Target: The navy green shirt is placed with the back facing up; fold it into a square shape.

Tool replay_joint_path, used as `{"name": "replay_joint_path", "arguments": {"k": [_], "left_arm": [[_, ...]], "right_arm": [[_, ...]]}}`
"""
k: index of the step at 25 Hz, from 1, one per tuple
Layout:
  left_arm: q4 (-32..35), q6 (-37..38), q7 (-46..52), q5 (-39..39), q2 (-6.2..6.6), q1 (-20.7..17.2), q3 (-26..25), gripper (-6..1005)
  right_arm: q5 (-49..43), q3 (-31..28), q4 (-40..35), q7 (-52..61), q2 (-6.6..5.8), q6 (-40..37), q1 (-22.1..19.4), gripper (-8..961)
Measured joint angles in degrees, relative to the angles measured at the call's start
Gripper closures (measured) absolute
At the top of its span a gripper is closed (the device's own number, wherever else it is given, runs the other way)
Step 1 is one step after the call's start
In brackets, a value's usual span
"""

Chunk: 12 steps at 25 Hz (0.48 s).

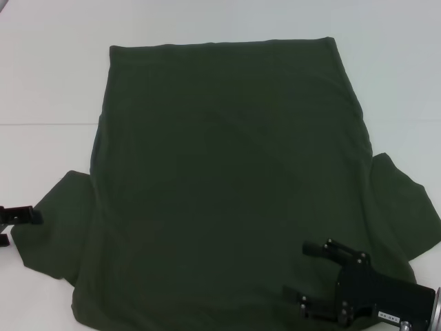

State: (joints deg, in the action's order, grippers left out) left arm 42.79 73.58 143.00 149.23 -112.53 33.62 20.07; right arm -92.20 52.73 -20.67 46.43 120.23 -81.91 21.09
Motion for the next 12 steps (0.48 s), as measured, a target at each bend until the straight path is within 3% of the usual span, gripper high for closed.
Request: {"name": "replay_joint_path", "arguments": {"k": [12], "left_arm": [[0.02, -0.23, 0.1, 0.1, 0.03, 0.3, 0.95, 105]], "right_arm": [[-0.05, 3.85, -0.49, -1.22, -0.29, 0.36, 0.19, 37]]}}
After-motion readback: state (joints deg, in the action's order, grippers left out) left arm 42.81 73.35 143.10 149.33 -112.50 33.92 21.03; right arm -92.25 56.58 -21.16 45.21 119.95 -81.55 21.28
